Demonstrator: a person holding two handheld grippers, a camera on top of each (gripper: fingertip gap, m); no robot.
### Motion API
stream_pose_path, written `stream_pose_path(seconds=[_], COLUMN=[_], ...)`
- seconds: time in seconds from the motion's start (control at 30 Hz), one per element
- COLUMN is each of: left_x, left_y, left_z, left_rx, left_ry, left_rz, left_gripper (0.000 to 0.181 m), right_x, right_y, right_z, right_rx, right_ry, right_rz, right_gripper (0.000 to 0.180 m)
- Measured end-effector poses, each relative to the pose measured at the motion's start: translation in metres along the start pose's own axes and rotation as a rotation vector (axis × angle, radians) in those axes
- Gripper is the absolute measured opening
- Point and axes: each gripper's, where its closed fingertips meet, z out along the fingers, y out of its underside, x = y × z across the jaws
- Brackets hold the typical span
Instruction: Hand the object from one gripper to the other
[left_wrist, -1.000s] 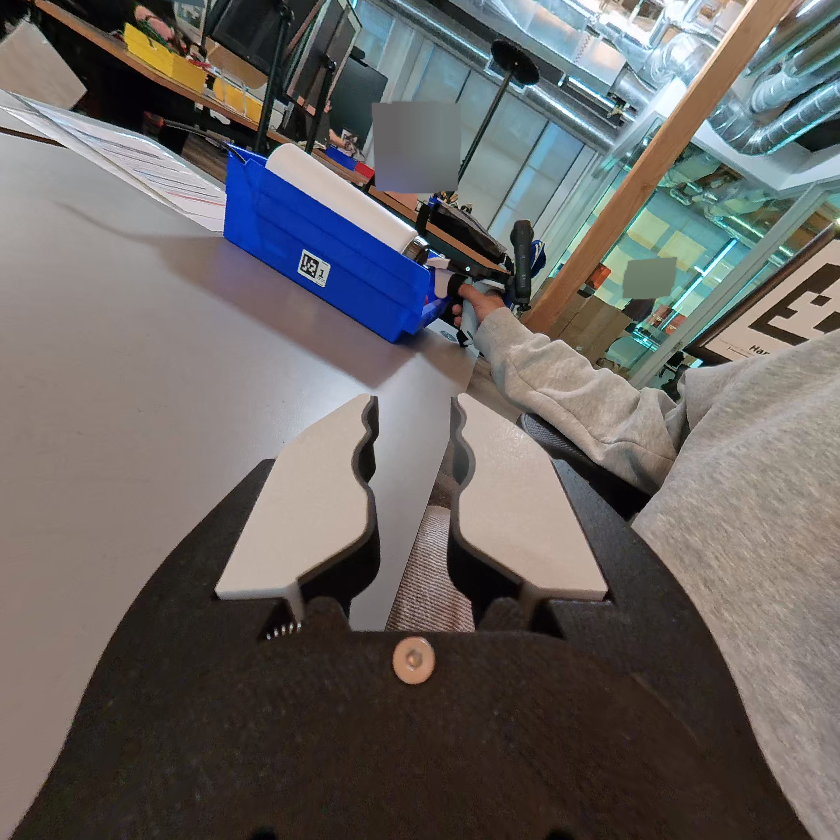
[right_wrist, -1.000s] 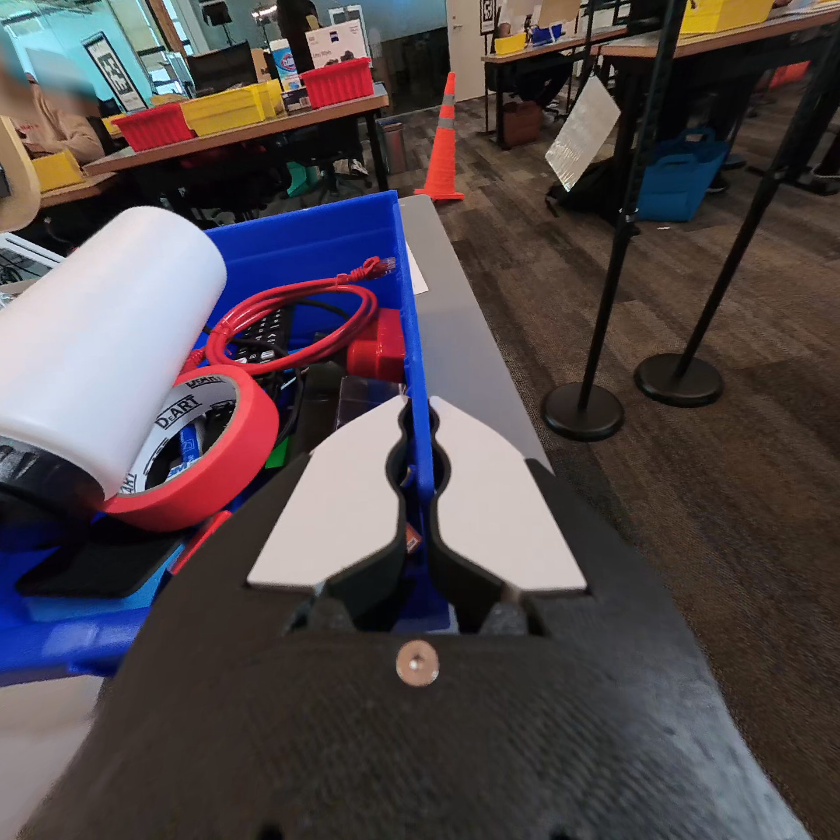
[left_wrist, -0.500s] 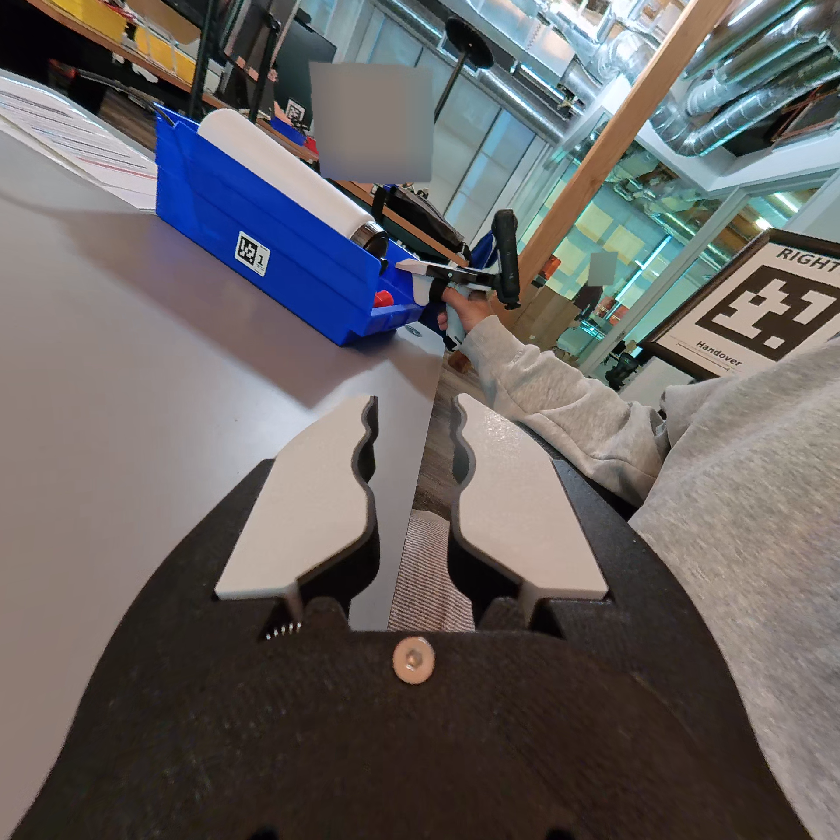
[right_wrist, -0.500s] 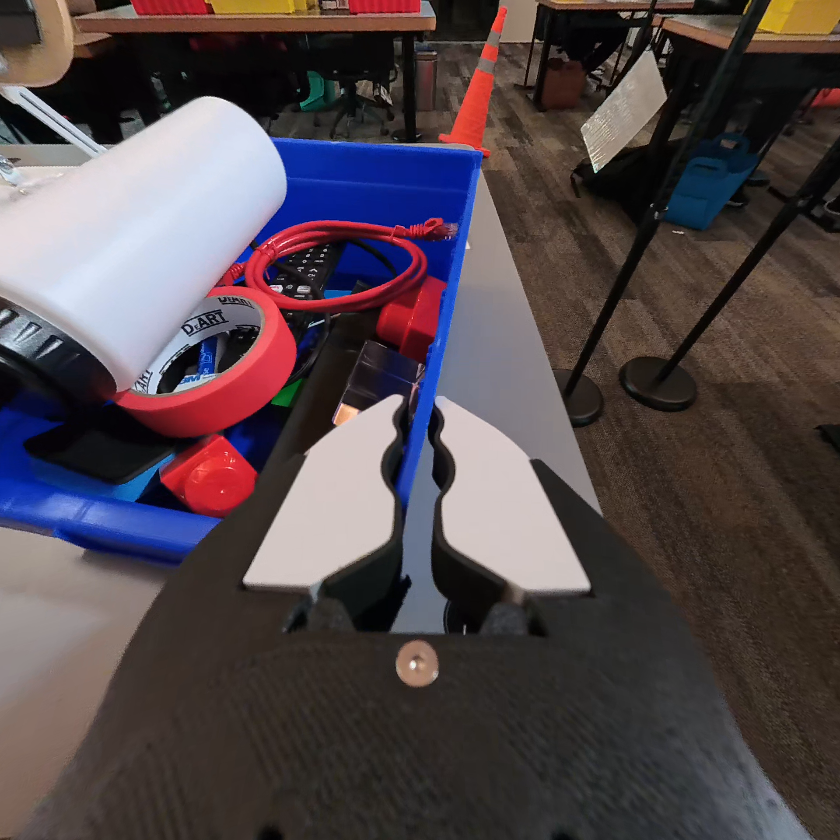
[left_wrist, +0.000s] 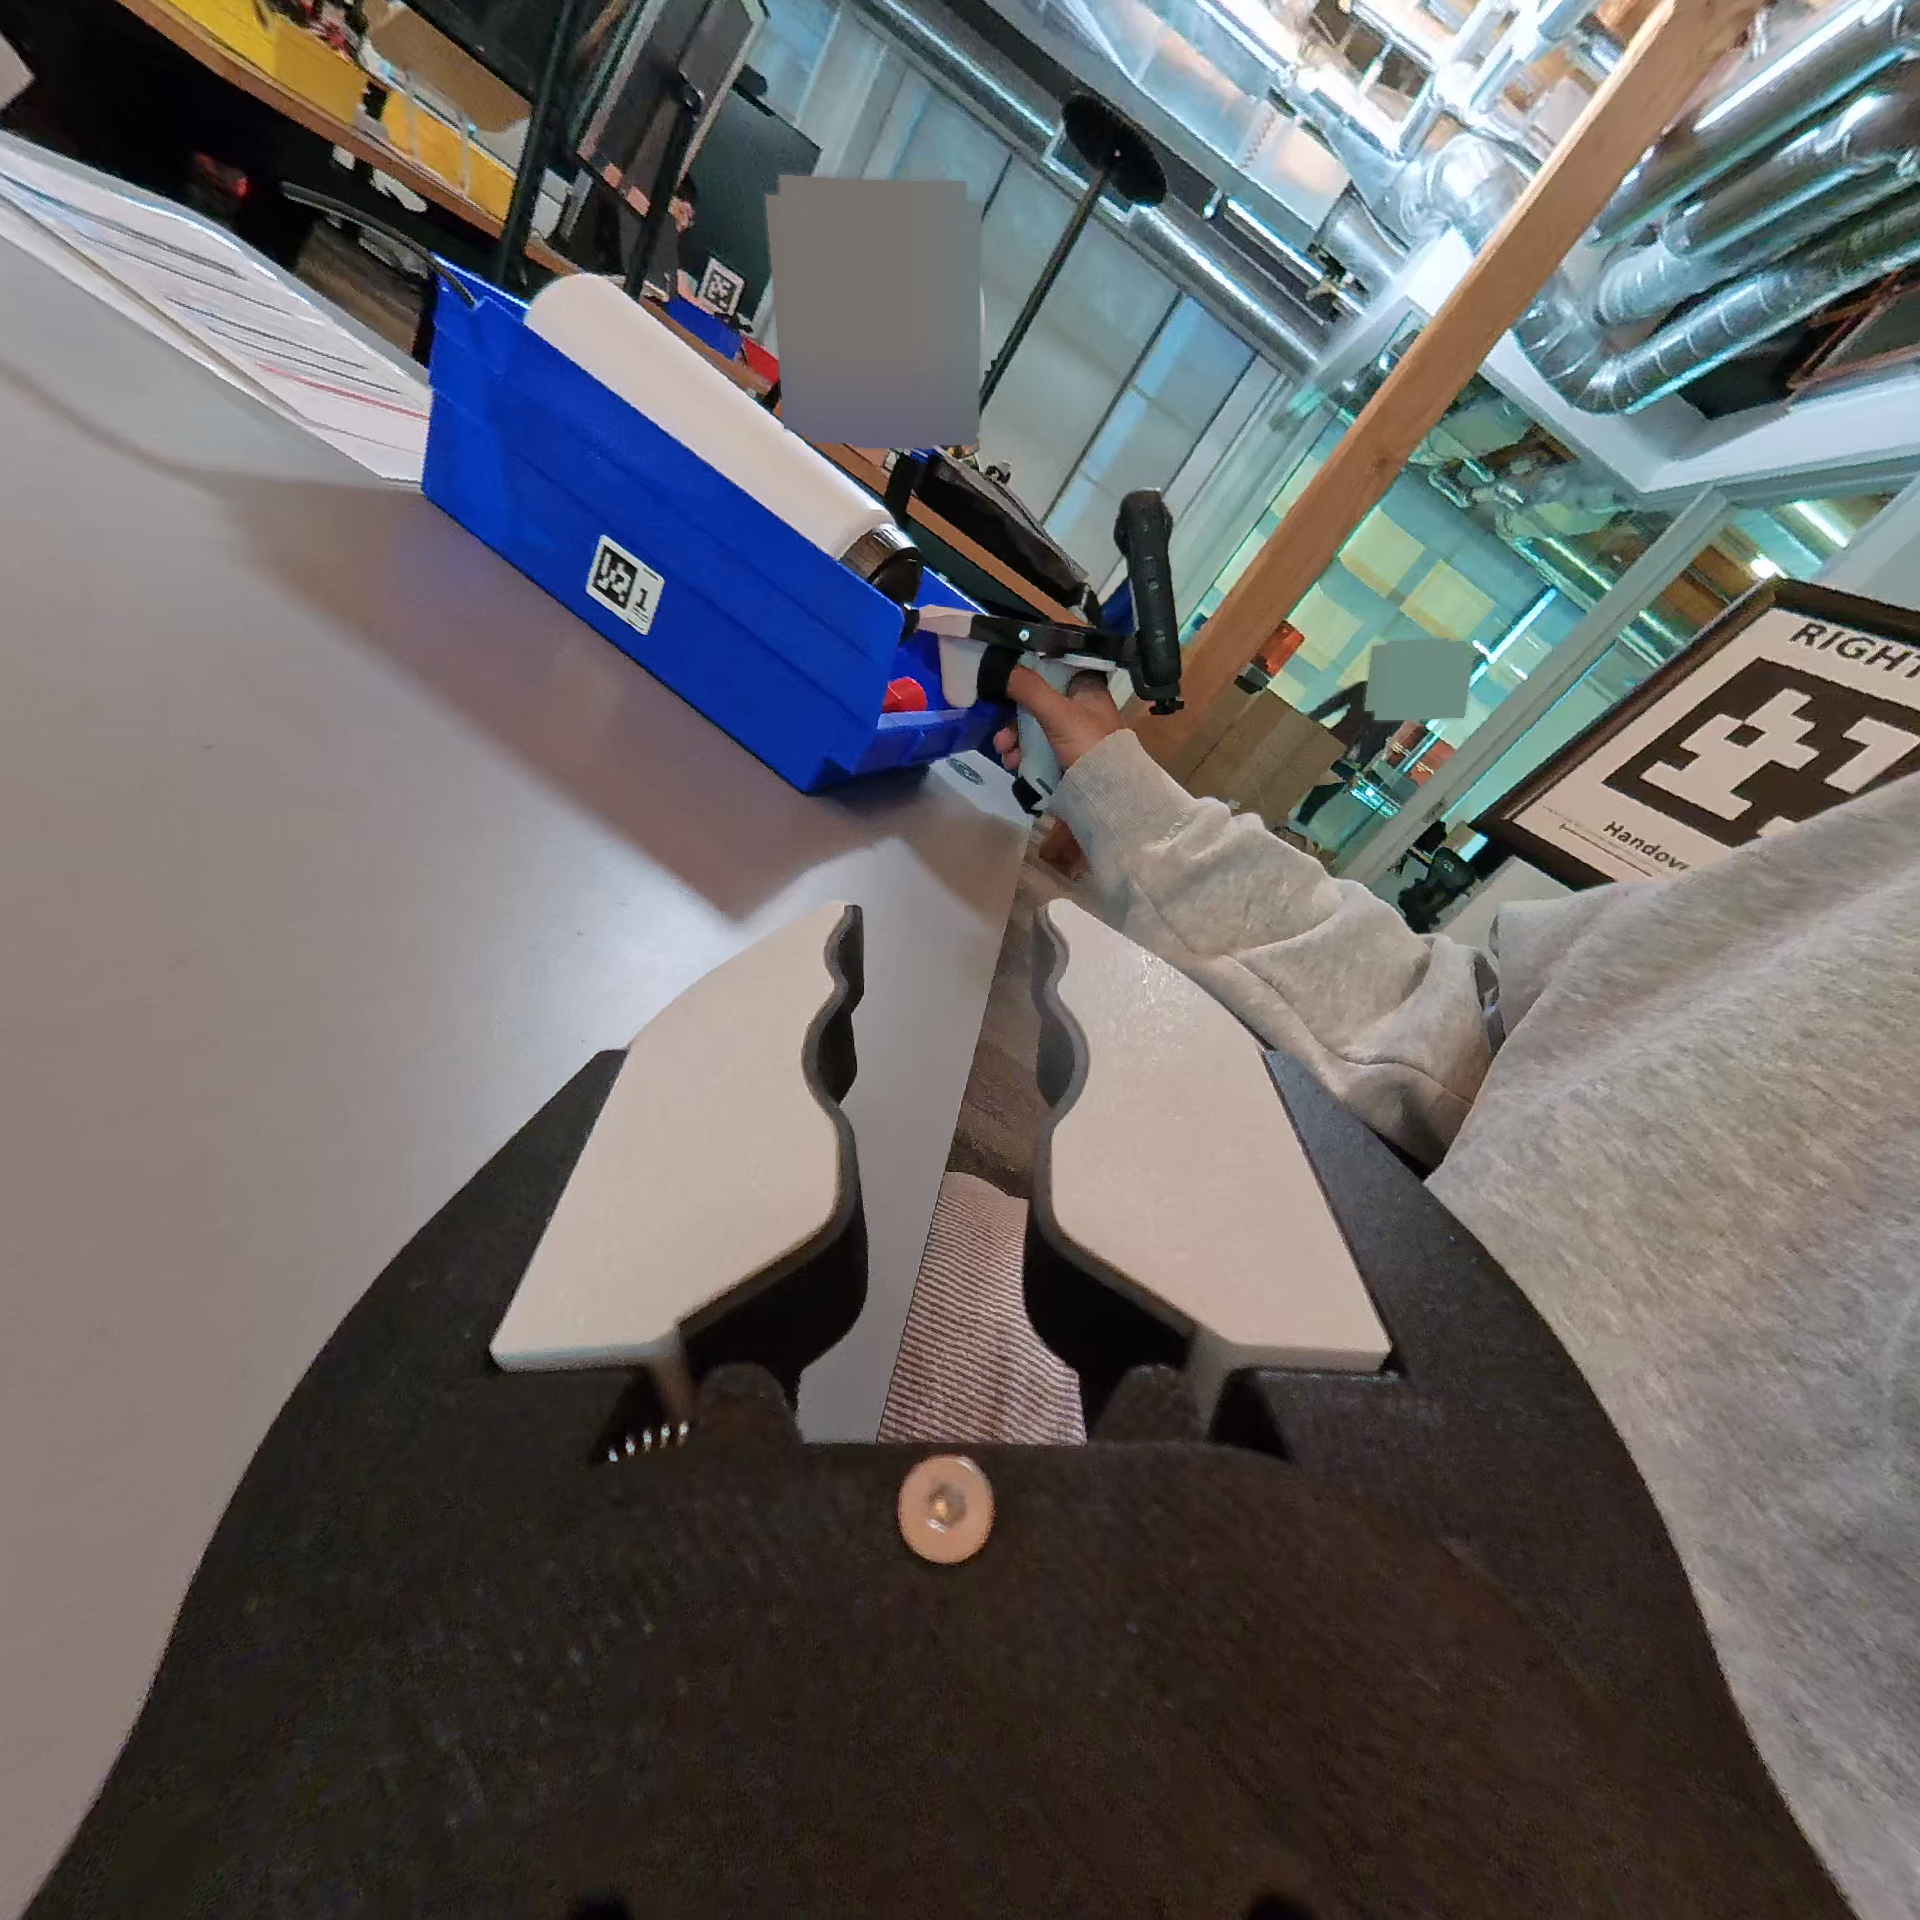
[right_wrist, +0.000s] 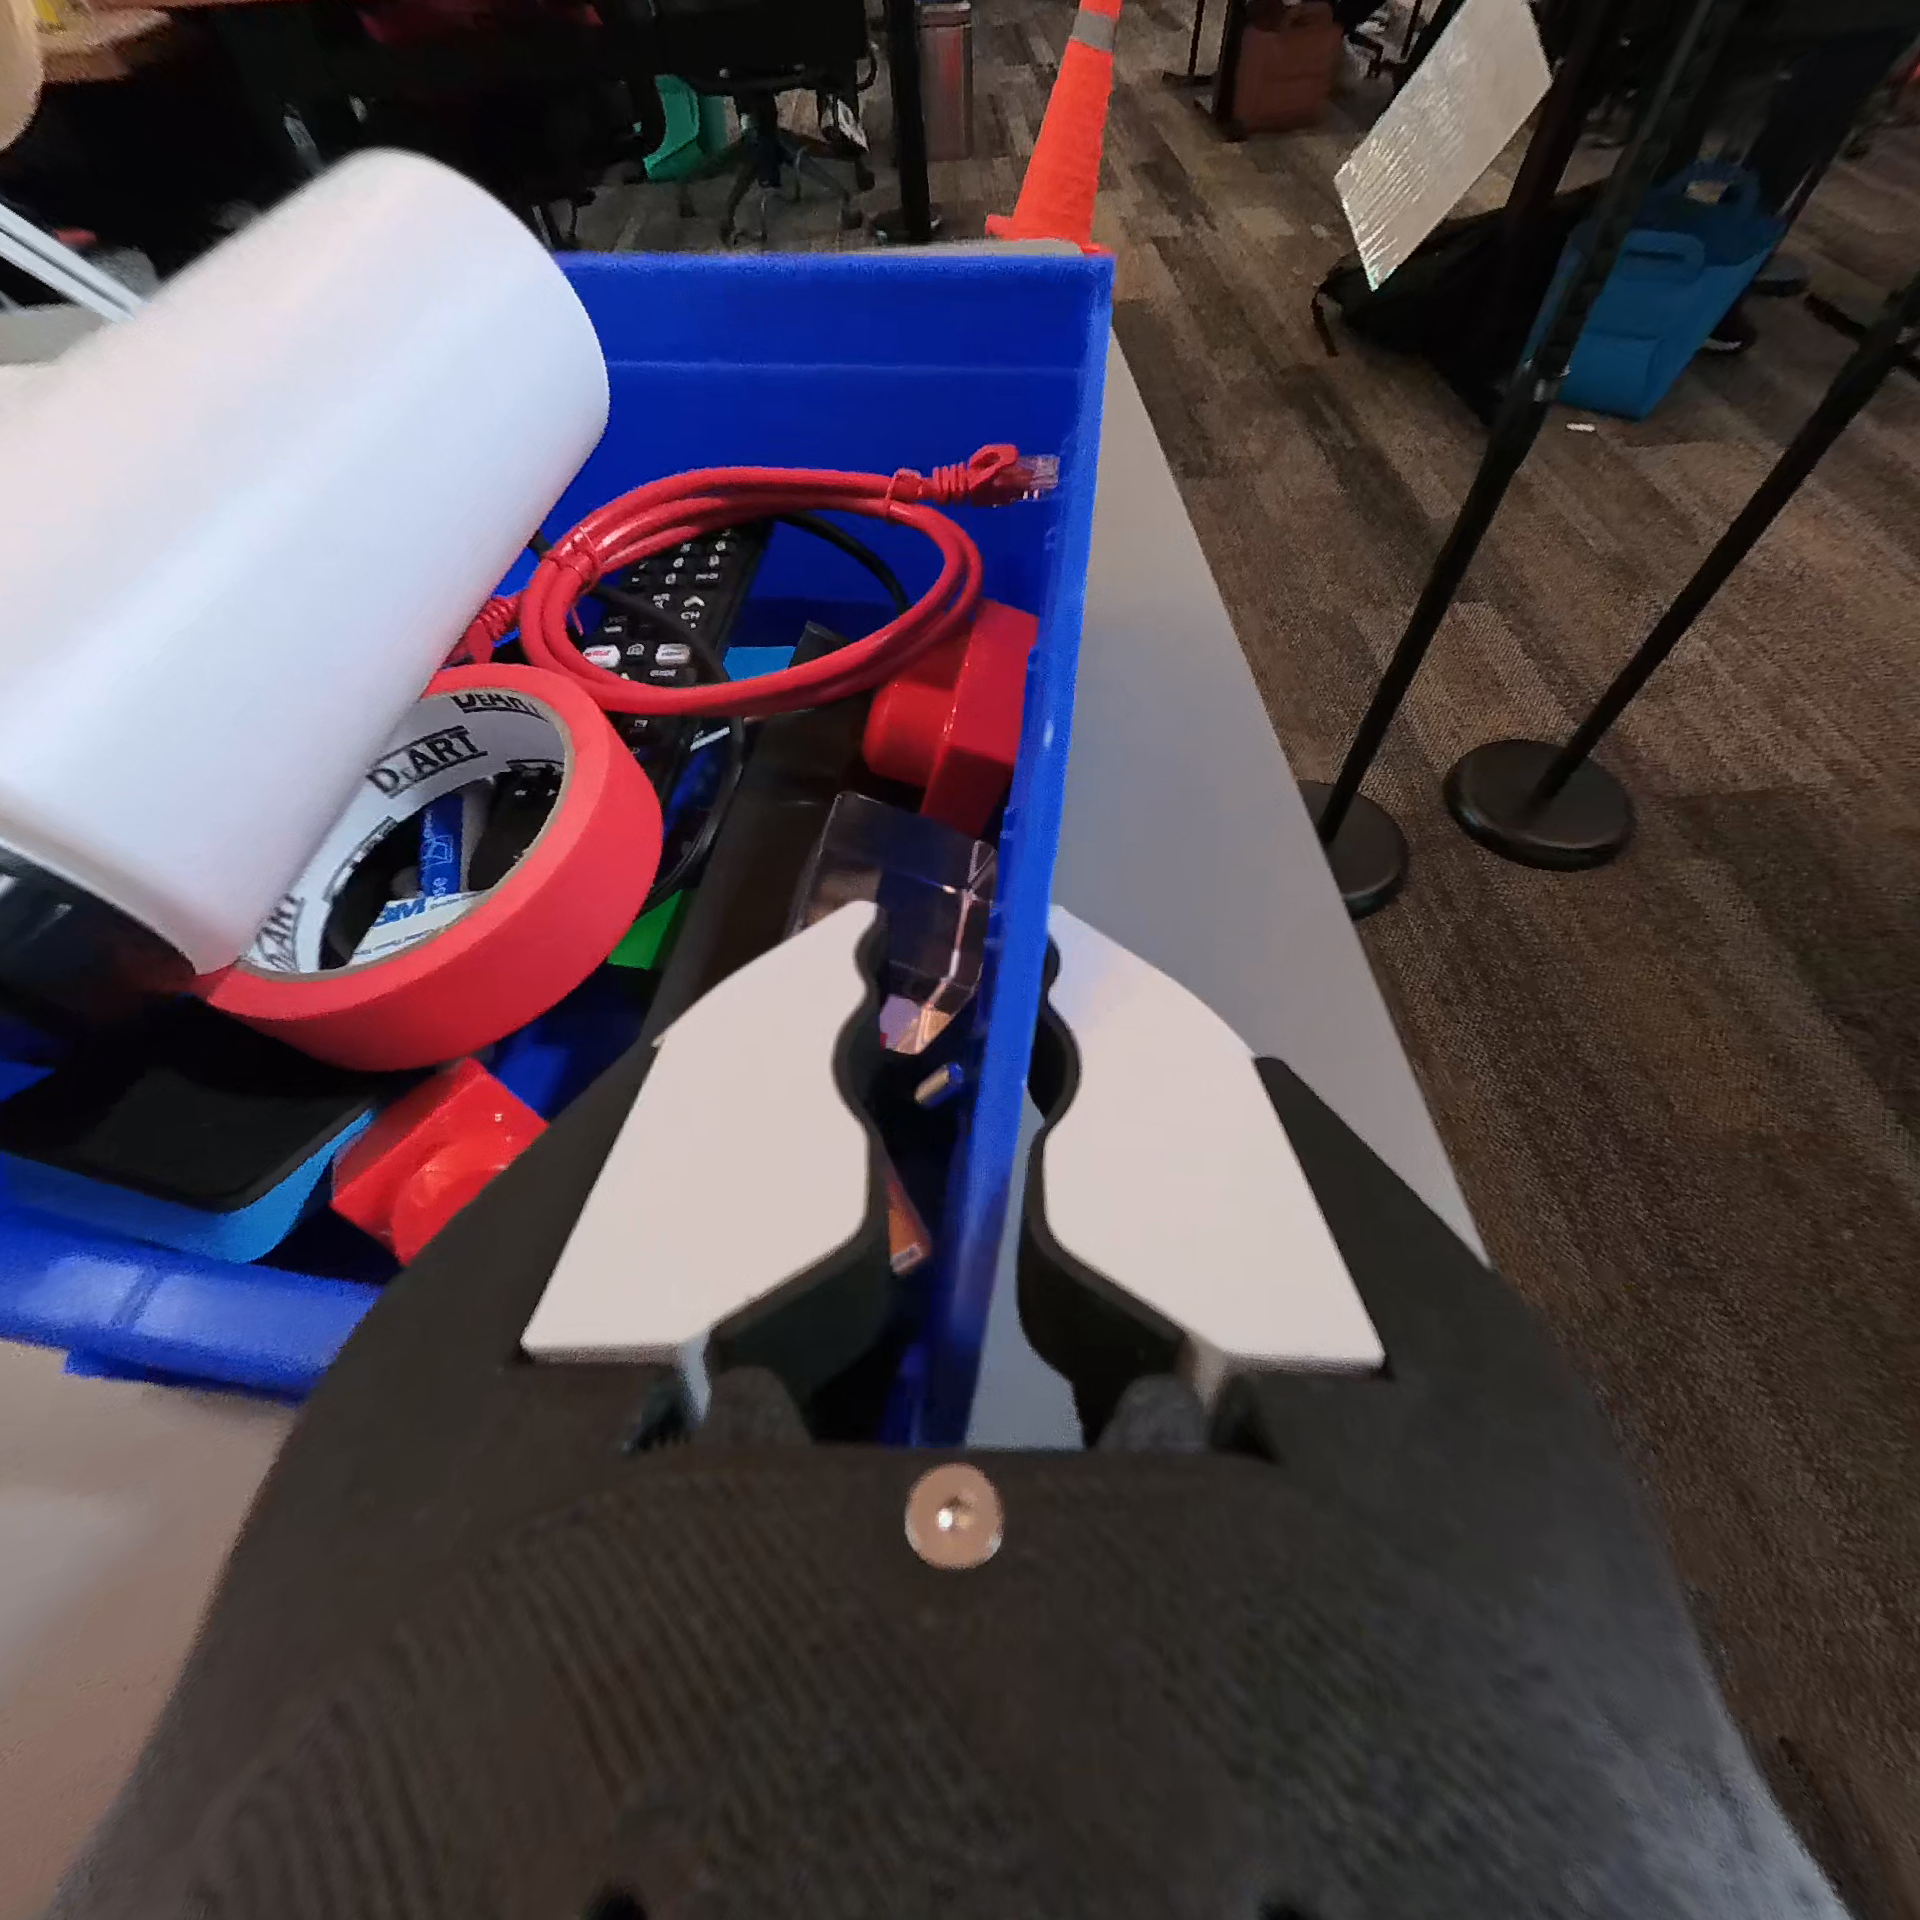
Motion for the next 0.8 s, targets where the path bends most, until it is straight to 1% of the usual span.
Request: stream_pose_path(seconds=[0.03, 0.13, 0.27, 0.33, 0.43, 0.57, 0.8], left_x=[-0.001, -0.002, -0.005, -0.006, -0.007, -0.006, -0.006], left_y=[0.0, -0.004, -0.008, -0.009, -0.01, -0.009, -0.008], left_z=[-0.002, -0.008, -0.014, -0.015, -0.016, -0.014, -0.013], left_rx=[0.006, 0.032, 0.064, 0.077, 0.086, 0.081, 0.074], left_ry=[-0.005, -0.015, -0.021, -0.021, -0.022, -0.021, -0.028], left_rz=[-0.004, -0.021, -0.05, -0.065, -0.073, -0.074, -0.069], left_gripper=[0.029, 0.029, 0.03, 0.03, 0.03, 0.03, 0.03], right_x=[0.0, 0.002, 0.003, 0.003, 0.004, 0.009, 0.009], right_y=[0.002, 0.003, 0.005, 0.005, 0.006, 0.007, 0.007], right_z=[0.003, 0.006, 0.01, 0.011, 0.011, 0.011, 0.011], right_rx=[-0.014, -0.019, -0.021, -0.012, -0.005, -0.023, -0.019], right_ry=[0.009, 0.02, 0.005, -0.007, 0.007, 0.063, 0.058], right_rz=[0.002, -0.001, 0.067, 0.082, 0.053, -0.034, -0.024], right_gripper=[0.022, 0.021, 0.017, 0.018, 0.014, 0.006, 0.006])
